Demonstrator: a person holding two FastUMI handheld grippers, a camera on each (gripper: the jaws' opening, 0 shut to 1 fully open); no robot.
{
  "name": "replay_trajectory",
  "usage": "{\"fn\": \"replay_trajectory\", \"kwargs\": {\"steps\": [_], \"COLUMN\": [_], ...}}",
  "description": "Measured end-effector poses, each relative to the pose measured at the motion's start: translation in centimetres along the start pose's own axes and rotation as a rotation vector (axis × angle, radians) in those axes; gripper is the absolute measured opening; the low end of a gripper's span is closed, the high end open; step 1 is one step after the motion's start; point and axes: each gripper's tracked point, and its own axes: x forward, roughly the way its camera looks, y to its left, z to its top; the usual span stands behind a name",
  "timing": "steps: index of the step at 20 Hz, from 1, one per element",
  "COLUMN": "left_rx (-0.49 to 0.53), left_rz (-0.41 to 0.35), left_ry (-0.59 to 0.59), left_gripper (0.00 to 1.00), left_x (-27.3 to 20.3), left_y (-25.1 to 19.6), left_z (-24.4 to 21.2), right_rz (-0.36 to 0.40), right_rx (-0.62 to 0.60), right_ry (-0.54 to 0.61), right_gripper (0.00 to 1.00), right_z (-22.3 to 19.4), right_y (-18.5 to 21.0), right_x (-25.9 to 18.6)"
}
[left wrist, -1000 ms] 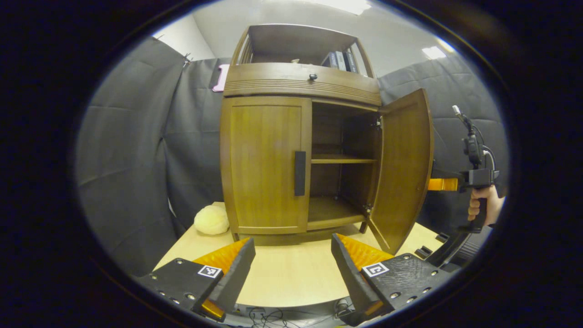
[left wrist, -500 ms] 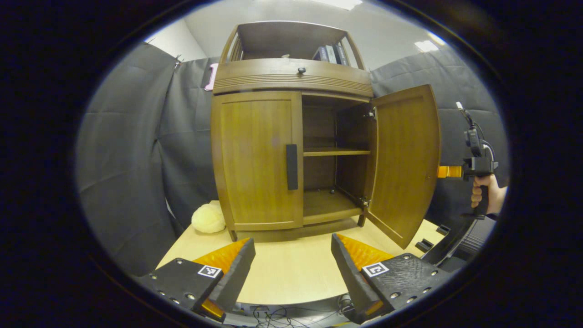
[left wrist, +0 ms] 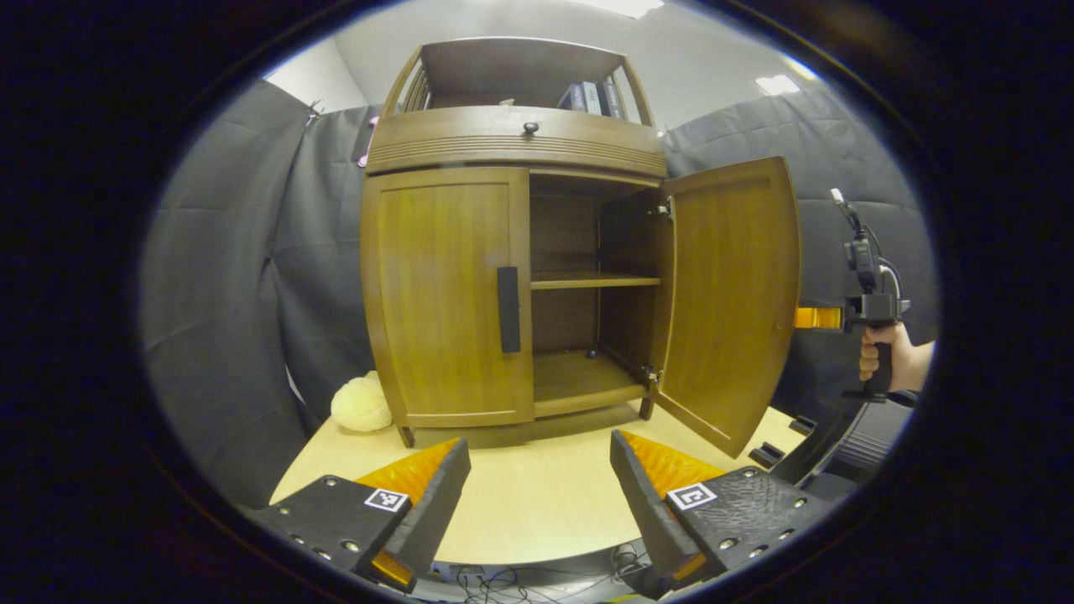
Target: Open the right door of the double-door shoe cabinet with the right hand, and open the left door with the left hand.
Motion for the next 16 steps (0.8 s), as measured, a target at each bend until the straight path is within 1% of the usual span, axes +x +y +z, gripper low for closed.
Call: {"fn": "replay_trajectory", "kwargs": {"steps": [1, 2, 3, 4, 6, 7, 8, 10, 13, 15, 16], "left_rx": [-0.006, -0.011, -0.014, -0.015, -0.016, -0.015, -0.013, -0.012, -0.019, -0.029, -0.032], "left_rz": [-0.004, -0.008, -0.011, -0.012, -0.010, -0.005, 0.003, 0.021, 0.039, 0.049, 0.053], "left_ry": [-0.004, -0.005, -0.007, -0.006, -0.006, -0.007, -0.009, -0.016, -0.023, -0.031, -0.036], "left_gripper": [0.97, 0.97, 0.97, 0.97, 0.94, 0.95, 0.96, 0.96, 0.96, 0.95, 0.95], "left_x": [0.0, 0.1, 0.1, 0.2, 0.2, 0.1, 0.2, 0.0, 0.1, 0.1, 0.1], "left_y": [-0.1, -0.1, -0.1, -0.2, -0.2, -0.1, -0.1, -0.1, -0.1, 0.1, 0.1], "left_z": [0.1, 0.1, 0.0, 0.0, 0.0, 0.1, 0.0, 0.0, 0.0, 0.1, 0.1], "right_rz": [-0.006, -0.016, -0.024, -0.028, -0.032, -0.049, -0.066, -0.089, -0.108, -0.090, -0.065], "right_rx": [-0.003, -0.004, 0.002, 0.013, 0.031, 0.025, 0.019, 0.021, -0.004, -0.043, -0.061], "right_ry": [0.002, 0.002, 0.002, 0.003, 0.007, 0.004, 0.003, 0.003, -0.019, -0.053, -0.081], "right_gripper": [0.04, 0.07, 0.07, 0.04, 0.04, 0.04, 0.00, 0.02, 0.02, 0.02, 0.02], "right_z": [0.1, 0.2, 0.4, 0.4, -0.2, -0.3, -0.4, -0.3, 0.2, 1.5, 2.6], "right_y": [-0.1, -0.3, -0.5, -0.7, -0.9, -1.1, -1.3, -1.3, -0.2, 1.7, 3.1], "right_x": [-0.1, -0.3, -0.7, -1.2, -2.5, -3.1, -3.8, -5.3, -7.4, -8.2, -8.6]}}
